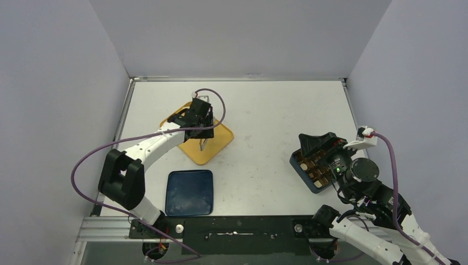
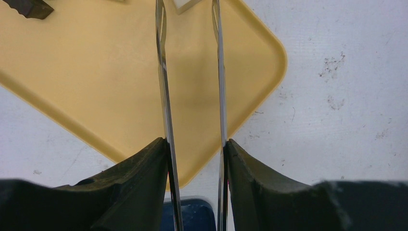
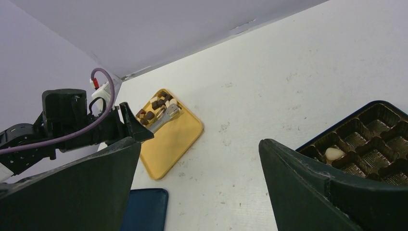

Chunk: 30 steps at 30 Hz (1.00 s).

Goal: Pack the chocolate
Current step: Pick up the fake chocolate from the plate.

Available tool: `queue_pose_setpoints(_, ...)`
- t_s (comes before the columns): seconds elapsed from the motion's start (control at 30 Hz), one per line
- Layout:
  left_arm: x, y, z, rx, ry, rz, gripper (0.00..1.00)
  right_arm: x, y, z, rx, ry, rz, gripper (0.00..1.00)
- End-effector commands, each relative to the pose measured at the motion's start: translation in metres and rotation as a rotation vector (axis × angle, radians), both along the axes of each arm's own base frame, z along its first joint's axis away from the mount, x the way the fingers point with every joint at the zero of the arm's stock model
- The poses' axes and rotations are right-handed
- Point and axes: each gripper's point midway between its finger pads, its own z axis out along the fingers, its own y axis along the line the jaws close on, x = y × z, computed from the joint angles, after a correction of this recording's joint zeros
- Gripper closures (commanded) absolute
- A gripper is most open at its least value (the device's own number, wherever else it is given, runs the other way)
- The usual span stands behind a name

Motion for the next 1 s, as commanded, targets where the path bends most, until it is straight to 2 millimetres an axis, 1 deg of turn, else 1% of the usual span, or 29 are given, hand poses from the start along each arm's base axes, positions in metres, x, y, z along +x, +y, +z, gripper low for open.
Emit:
queue_pose_setpoints(0.0, 0.011, -0.001, 0.002, -0.029, -0.025, 0.022, 0.56, -0.002, 0.0, 0.015, 0.051, -0.036, 0.007, 0.0)
queue_pose_setpoints(0.07, 0.012, -0.003, -0.002, -0.038, -0.012, 0.019, 0.56, -0.002, 0.0, 0.015, 0.052, -0.036, 0.007, 0.0)
queue_pose_setpoints(0.13, 0.013, -0.011, -0.004, -0.064, -0.003, -0.011, 0.56, -0.002, 0.001, 0.015, 0.051, -0.036, 0.01, 0.0)
queue_pose_setpoints(0.2, 0.013, -0.013, -0.006, -0.071, 0.006, -0.021, 0.56, -0.003, 0.0, 0.016, 0.05, -0.037, 0.01, 0.0)
queue_pose_setpoints(0.4, 0.02, -0.007, -0.003, -0.066, 0.005, -0.003, 0.57, -0.006, -0.005, 0.016, 0.054, -0.042, 0.002, 0.0)
queue_pose_setpoints(0.6, 0.022, -0.002, 0.002, -0.062, 0.004, 0.001, 0.65, -0.007, -0.009, 0.017, 0.049, -0.046, -0.007, 0.0)
queue_pose_setpoints(0.87, 0.016, 0.0, 0.005, -0.06, 0.012, -0.008, 0.7, -0.007, -0.009, 0.019, 0.042, -0.049, -0.007, 0.0)
queue_pose_setpoints(0.97, 0.012, 0.001, 0.011, -0.069, 0.007, -0.013, 0.73, -0.007, -0.01, 0.02, 0.043, -0.051, -0.008, 0.0)
